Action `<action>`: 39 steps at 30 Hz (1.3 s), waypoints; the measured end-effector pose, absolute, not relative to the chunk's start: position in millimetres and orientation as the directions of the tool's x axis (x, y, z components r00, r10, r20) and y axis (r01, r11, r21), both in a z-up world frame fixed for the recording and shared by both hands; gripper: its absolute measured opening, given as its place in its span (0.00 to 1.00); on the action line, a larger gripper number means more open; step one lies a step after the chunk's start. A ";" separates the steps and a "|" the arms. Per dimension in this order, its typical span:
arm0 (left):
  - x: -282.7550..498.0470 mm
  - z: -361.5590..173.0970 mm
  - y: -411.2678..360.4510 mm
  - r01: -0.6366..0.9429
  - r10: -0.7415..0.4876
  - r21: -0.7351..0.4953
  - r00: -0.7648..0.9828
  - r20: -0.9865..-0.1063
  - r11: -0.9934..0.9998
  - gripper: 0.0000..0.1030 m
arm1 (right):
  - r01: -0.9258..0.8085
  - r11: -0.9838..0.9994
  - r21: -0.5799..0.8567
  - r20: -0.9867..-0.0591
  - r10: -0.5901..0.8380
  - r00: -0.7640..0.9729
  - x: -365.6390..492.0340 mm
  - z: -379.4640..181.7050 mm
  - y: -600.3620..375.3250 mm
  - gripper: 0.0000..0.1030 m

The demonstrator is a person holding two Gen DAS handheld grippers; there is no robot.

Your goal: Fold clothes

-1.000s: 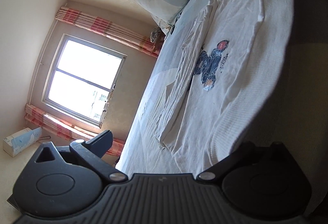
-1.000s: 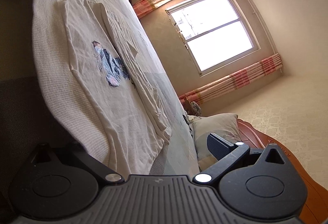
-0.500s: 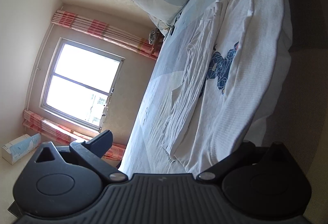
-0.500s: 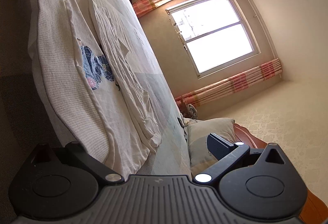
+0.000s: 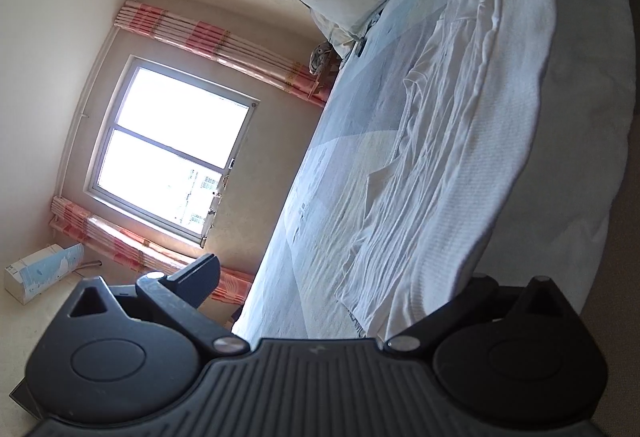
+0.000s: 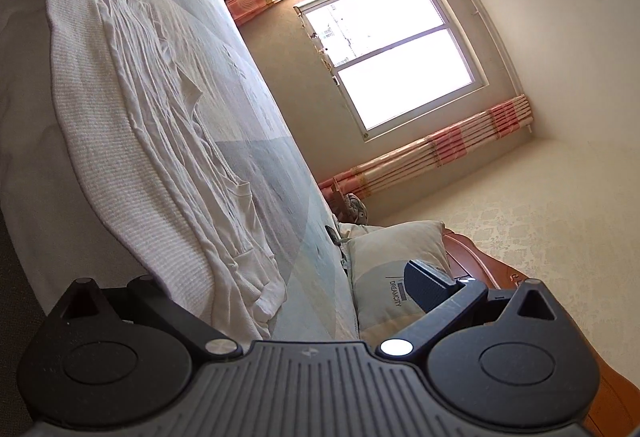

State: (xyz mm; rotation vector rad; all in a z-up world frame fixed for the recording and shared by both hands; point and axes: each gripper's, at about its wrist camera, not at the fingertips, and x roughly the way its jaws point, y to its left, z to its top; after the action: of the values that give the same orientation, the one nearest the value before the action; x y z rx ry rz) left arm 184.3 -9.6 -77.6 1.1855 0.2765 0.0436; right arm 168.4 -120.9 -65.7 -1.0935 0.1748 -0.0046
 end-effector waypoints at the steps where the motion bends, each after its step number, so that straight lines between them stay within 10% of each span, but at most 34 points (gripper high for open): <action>1: 189.8 -78.1 -9.9 0.110 0.179 0.919 0.966 -0.189 0.379 1.00 | -0.081 0.463 -0.882 -0.139 -0.093 0.986 173.4 -65.8 -121.7 1.00; 27: 328.8 -91.5 7.9 0.084 0.203 0.905 0.962 -0.182 0.417 1.00 | -0.005 0.508 -0.861 -0.100 -0.161 0.982 332.5 -76.6 -117.2 1.00; 39: 331.7 -91.8 29.5 0.238 0.164 0.820 0.915 -0.369 0.521 1.00 | -0.256 0.656 -0.710 -0.397 -0.073 0.915 350.4 -71.2 -134.5 1.00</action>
State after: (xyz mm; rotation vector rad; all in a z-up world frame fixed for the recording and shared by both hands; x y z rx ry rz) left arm 331.7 29.5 -91.8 1.0311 0.4326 -0.0463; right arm 350.4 -134.6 -71.2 -0.8557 0.4156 0.1072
